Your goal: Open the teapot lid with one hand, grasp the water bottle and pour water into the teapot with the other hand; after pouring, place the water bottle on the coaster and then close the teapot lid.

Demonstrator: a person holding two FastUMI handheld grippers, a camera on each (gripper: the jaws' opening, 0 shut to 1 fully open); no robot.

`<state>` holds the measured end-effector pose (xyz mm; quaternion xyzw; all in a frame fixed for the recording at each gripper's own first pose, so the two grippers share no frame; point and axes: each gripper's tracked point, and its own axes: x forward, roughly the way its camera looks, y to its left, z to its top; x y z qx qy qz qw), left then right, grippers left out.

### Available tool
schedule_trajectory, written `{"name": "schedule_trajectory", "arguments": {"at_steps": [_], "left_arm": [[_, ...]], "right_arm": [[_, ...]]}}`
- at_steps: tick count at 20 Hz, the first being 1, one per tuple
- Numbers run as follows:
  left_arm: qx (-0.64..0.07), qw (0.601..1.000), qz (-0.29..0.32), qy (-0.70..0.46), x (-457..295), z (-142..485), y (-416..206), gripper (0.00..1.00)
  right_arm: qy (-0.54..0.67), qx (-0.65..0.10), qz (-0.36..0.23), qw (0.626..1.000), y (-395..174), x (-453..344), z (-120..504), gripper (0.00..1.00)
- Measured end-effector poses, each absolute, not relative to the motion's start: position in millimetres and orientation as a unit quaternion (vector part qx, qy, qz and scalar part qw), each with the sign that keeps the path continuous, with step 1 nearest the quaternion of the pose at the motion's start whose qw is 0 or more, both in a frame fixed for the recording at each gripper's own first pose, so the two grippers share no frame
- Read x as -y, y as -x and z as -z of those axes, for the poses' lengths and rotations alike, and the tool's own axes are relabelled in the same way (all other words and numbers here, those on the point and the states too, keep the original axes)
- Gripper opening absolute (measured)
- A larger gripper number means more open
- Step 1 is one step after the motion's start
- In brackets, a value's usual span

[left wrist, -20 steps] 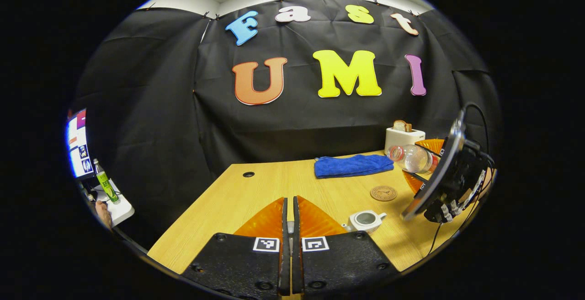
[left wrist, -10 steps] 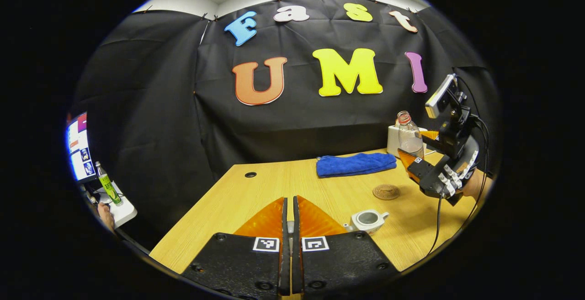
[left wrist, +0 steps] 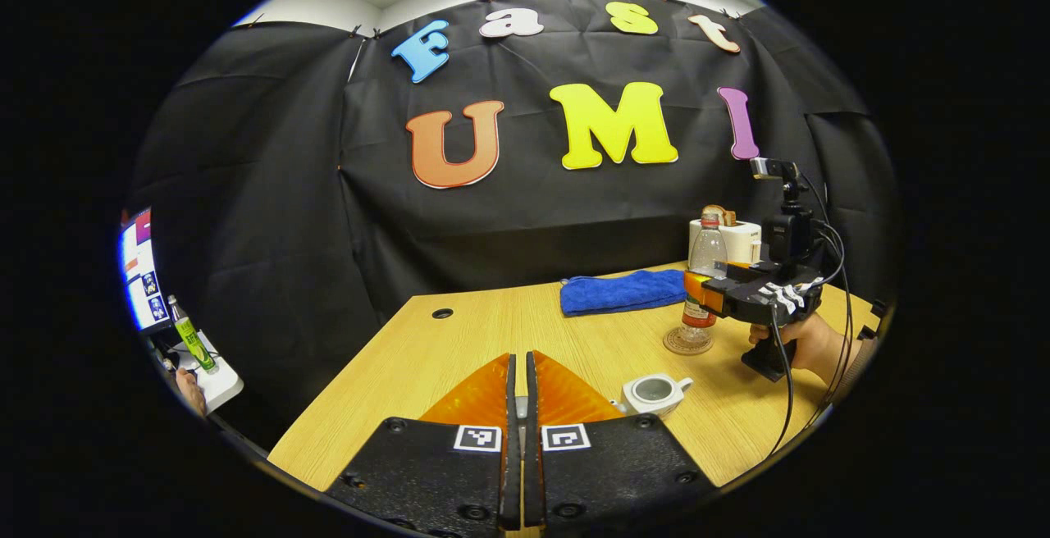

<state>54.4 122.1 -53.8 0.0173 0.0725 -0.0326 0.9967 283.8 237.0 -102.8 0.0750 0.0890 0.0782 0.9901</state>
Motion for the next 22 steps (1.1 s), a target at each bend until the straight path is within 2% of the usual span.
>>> {"name": "schedule_trajectory", "arguments": {"at_steps": [7,9,10,14,18,22], "left_arm": [[-0.088,0.996,0.029,-0.018,-124.2,63.5,-57.5,0.04],[-0.087,0.996,0.03,-0.017,-124.1,63.0,-58.0,0.04],[-0.087,0.996,0.031,-0.017,-123.4,63.4,-58.2,0.04],[-0.084,0.995,0.054,0.003,-104.3,57.7,-59.0,0.04],[-0.072,0.99,0.123,0.008,-55.4,50.9,-54.6,0.05],[-0.047,0.99,0.131,0.022,-36.3,38.0,-56.7,0.05]], "right_arm": [[-0.056,-0.093,-0.097,0.989,-284.7,-250.5,111.6,0.8],[-0.053,-0.096,-0.087,0.99,-285.4,-247.0,113.6,0.88],[-0.051,-0.094,-0.089,0.99,-283.3,-247.6,111.6,0.97],[-0.061,-0.072,-0.107,0.99,-268.1,-247.0,92.3,0.97],[-0.036,-0.034,-0.116,0.992,-240.9,-237.7,70.4,0.97],[-0.008,-0.015,-0.127,0.992,-200.8,-219.1,65.2,0.96]]}}
